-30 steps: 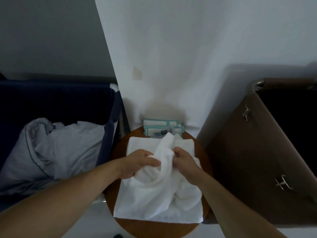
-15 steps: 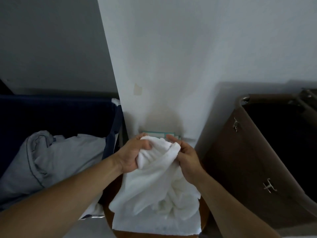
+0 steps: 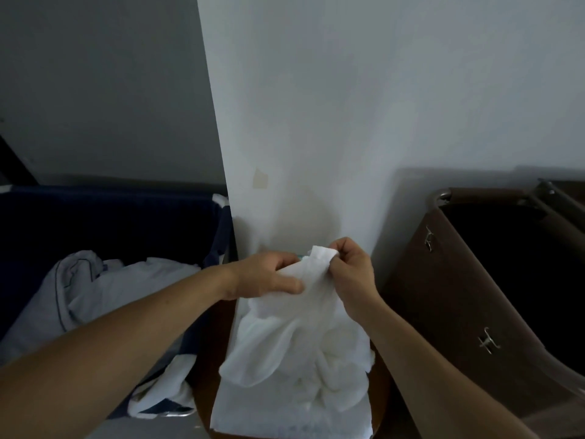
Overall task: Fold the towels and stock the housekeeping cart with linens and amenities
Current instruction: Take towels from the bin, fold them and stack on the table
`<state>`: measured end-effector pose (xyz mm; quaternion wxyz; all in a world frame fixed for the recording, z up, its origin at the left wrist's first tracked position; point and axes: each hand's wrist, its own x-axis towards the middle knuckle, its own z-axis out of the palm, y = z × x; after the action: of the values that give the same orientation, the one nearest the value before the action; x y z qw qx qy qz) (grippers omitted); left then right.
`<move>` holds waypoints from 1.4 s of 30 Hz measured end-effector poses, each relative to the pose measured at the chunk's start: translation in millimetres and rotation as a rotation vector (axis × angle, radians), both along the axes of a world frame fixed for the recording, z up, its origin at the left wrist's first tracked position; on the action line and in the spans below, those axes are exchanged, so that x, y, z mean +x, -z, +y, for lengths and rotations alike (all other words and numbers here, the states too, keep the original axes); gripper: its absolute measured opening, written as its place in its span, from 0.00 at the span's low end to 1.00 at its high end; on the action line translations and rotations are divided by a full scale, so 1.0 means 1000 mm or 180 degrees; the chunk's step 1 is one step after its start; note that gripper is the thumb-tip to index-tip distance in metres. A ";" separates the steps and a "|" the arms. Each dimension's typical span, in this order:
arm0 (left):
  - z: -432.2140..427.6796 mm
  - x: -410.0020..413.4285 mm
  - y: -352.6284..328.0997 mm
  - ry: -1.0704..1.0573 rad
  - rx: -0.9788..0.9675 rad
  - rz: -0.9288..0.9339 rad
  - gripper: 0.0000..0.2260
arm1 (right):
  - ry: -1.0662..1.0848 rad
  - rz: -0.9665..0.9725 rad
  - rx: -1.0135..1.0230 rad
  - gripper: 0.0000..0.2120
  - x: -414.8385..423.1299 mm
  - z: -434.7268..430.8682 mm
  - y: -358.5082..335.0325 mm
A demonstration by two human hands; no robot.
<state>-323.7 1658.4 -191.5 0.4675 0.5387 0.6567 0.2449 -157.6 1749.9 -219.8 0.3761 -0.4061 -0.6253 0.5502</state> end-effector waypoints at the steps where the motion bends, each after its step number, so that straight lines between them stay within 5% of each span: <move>1: 0.000 0.002 0.000 -0.0056 0.0119 0.0180 0.16 | -0.0064 -0.0067 -0.0002 0.13 -0.001 -0.003 0.001; 4: -0.002 0.002 0.001 -0.0159 0.0171 0.0067 0.10 | -0.0146 -0.0304 0.0012 0.13 -0.002 -0.011 0.004; 9: -0.013 -0.005 -0.003 -0.0901 0.0068 -0.1689 0.10 | -0.0363 -0.0349 0.0203 0.00 0.012 -0.016 0.006; 12: -0.016 0.005 -0.001 -0.1514 0.0110 -0.2102 0.13 | -0.0814 -0.0651 0.0330 0.11 0.017 -0.018 0.007; 20: -0.022 0.007 -0.008 -0.1022 0.0441 -0.1397 0.19 | -0.0824 -0.0101 0.0408 0.06 0.020 -0.020 -0.012; 25: -0.017 -0.006 -0.017 -0.0794 -0.0089 -0.1859 0.18 | -0.1053 0.0039 0.0192 0.09 0.020 -0.024 -0.023; 30: -0.004 -0.012 -0.035 -0.0740 -0.0104 -0.1046 0.16 | -0.1101 -0.0054 -0.0045 0.07 0.018 -0.030 -0.025; 37: -0.001 0.005 -0.033 -0.0924 0.0772 -0.0400 0.09 | -0.0980 0.0232 -0.0017 0.03 0.020 -0.029 -0.045; 42: -0.010 0.017 -0.027 -0.0593 0.1069 -0.0877 0.11 | -0.1118 0.0181 0.0260 0.08 0.014 -0.035 -0.057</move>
<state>-306.5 1648.4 -164.8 0.4319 0.5074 0.5837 0.4640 -143.4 1714.9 -162.6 0.3078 -0.2593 -0.6976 0.5928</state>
